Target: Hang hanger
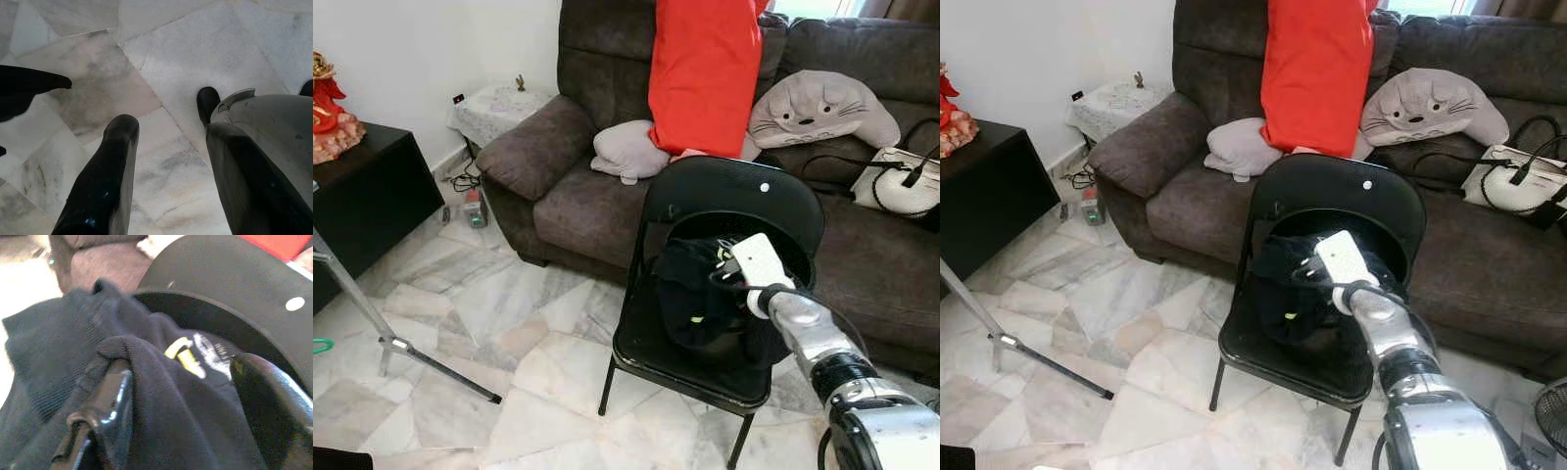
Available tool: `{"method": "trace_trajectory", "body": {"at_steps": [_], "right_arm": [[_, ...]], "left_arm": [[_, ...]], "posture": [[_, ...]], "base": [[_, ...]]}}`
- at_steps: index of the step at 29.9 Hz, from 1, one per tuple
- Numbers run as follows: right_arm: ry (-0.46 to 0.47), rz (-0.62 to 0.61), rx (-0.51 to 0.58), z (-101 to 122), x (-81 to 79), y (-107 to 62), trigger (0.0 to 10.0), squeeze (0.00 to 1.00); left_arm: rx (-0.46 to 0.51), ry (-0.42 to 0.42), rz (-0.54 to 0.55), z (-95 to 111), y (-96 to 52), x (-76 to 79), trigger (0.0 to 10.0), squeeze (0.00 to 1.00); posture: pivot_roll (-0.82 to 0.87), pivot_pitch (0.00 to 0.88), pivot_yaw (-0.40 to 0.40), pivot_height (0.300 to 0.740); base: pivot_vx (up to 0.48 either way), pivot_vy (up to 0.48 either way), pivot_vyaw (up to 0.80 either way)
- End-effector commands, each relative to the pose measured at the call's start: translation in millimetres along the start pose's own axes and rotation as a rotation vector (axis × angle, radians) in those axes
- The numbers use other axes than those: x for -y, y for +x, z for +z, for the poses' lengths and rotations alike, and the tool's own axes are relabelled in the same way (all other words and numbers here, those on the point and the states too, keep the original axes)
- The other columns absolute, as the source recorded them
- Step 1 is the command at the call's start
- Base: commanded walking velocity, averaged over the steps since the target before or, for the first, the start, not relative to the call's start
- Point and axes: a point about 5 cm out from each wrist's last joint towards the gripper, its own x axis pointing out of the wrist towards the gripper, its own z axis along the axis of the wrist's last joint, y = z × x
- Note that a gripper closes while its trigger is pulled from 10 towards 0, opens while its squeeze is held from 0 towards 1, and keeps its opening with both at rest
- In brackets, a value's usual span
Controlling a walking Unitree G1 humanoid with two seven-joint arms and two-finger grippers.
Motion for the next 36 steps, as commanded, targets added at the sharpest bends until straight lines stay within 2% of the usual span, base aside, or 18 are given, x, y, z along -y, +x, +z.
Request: {"method": "trace_trajectory", "body": {"at_steps": [1, 5, 10, 11, 12, 14, 16, 18, 20, 24, 25, 26, 29, 31, 34, 36], "right_arm": [[0.006, -0.017, 0.055, 9.0, 5.3, -0.7, 10.0, 1.00], [0.027, -0.019, 0.101, 10.4, 7.3, -3.5, 10.0, 1.00], [0.014, 0.021, 0.049, -0.7, 1.2, -4.8, 10.0, 1.00], [0.186, 0.008, -0.006, -6.9, 1.5, -3.2, 10.0, 1.00], [0.186, 0.008, -0.006, -6.9, 1.5, -3.2, 10.0, 1.00], [0.260, 0.022, -0.025, -8.1, -0.9, -2.1, 10.0, 1.00], [0.188, 0.122, -0.084, -15.0, -12.6, -2.0, 10.0, 1.00], [0.051, 0.170, -0.125, -21.4, -17.4, -3.5, 10.0, 1.00], [0.004, 0.181, -0.134, -26.2, -16.1, -5.9, 10.0, 1.00], [-0.020, 0.163, -0.121, -24.9, -10.4, -7.1, 10.0, 0.99], [-0.025, 0.130, -0.058, -15.0, -2.6, -7.4, 10.0, 0.00], [-0.018, 0.092, 0.003, -5.2, 4.7, -8.0, 10.0, 0.00], [-0.020, 0.019, 0.077, 5.0, 16.2, -11.7, 10.0, 0.00], [-0.021, 0.014, 0.081, 5.6, 17.1, -12.1, 10.0, 0.00], [-0.018, -0.041, 0.170, 9.9, 21.3, -21.3, 10.0, 0.00], [-0.021, -0.044, 0.208, 8.4, 17.7, -28.4, 10.0, 0.00]], "left_arm": [[-0.035, 0.003, -0.001, -7.4, -1.5, -1.7, 10.0, 0.00], [-0.035, 0.003, -0.002, -7.2, -1.5, -1.9, 10.0, 0.00], [-0.036, 0.014, -0.012, -6.5, -1.3, -1.5, 10.0, 0.00], [-0.036, 0.012, -0.016, -6.2, -1.2, -1.1, 10.0, 0.00], [-0.036, 0.012, -0.016, -6.2, -1.2, -1.1, 10.0, 0.00], [-0.036, 0.011, -0.017, -6.1, -1.1, -1.0, 10.0, 0.00], [-0.035, 0.009, -0.017, -5.9, -1.0, -0.8, 10.0, 0.00], [-0.035, 0.008, -0.017, -5.7, -1.0, -0.6, 10.0, 0.00], [-0.036, 0.004, -0.017, -5.7, -0.9, -0.3, 10.0, 0.00], [-0.037, 0.004, -0.017, -5.7, -0.9, -0.2, 10.0, 0.00], [-0.038, 0.004, -0.017, -6.0, -0.9, -0.3, 10.0, 0.00], [-0.040, 0.004, -0.016, -6.2, -0.9, -0.4, 10.0, 0.00], [-0.041, 0.004, -0.016, -6.8, -1.1, -0.6, 10.0, 0.00], [-0.041, 0.003, -0.016, -6.9, -1.2, -0.6, 10.0, 0.00], [-0.042, 0.002, -0.019, -7.6, -1.3, -0.1, 10.0, 0.00], [-0.042, 0.001, -0.021, -7.8, -1.4, 0.1, 10.0, 0.00]], "posture": [[0.04, 0.080, 0.032, 0.740], [0.03, 0.084, 0.035, 0.740], [0.02, 0.087, 0.039, 0.740], [0.03, 0.085, 0.037, 0.740], [0.03, 0.085, 0.037, 0.740], [0.03, 0.085, 0.036, 0.740], [0.03, 0.082, 0.034, 0.740], [0.03, 0.082, 0.033, 0.740], [0.03, 0.082, 0.034, 0.740], [0.03, 0.082, 0.034, 0.740], [0.03, 0.086, 0.034, 0.740], [0.03, 0.086, 0.034, 0.740], [0.02, 0.092, 0.031, 0.740], [0.02, 0.092, 0.031, 0.740], [0.02, 0.094, 0.025, 0.740], [0.02, 0.094, 0.025, 0.740]], "base": [[0.000, 0.000, 0.00], [0.000, 0.000, 0.00], [0.000, 0.000, 0.00], [0.000, 0.000, 0.00], [0.000, 0.000, 0.00], [0.000, 0.000, 0.00], [0.000, 0.000, 0.00], [0.000, 0.000, 0.00], [0.000, 0.000, 0.00], [0.000, 0.000, 0.00], [0.000, 0.000, 0.00], [0.000, 0.000, 0.00], [0.000, 0.000, 0.00], [0.000, 0.000, 0.00], [0.000, 0.000, 0.00], [0.000, 0.000, 0.00]]}}
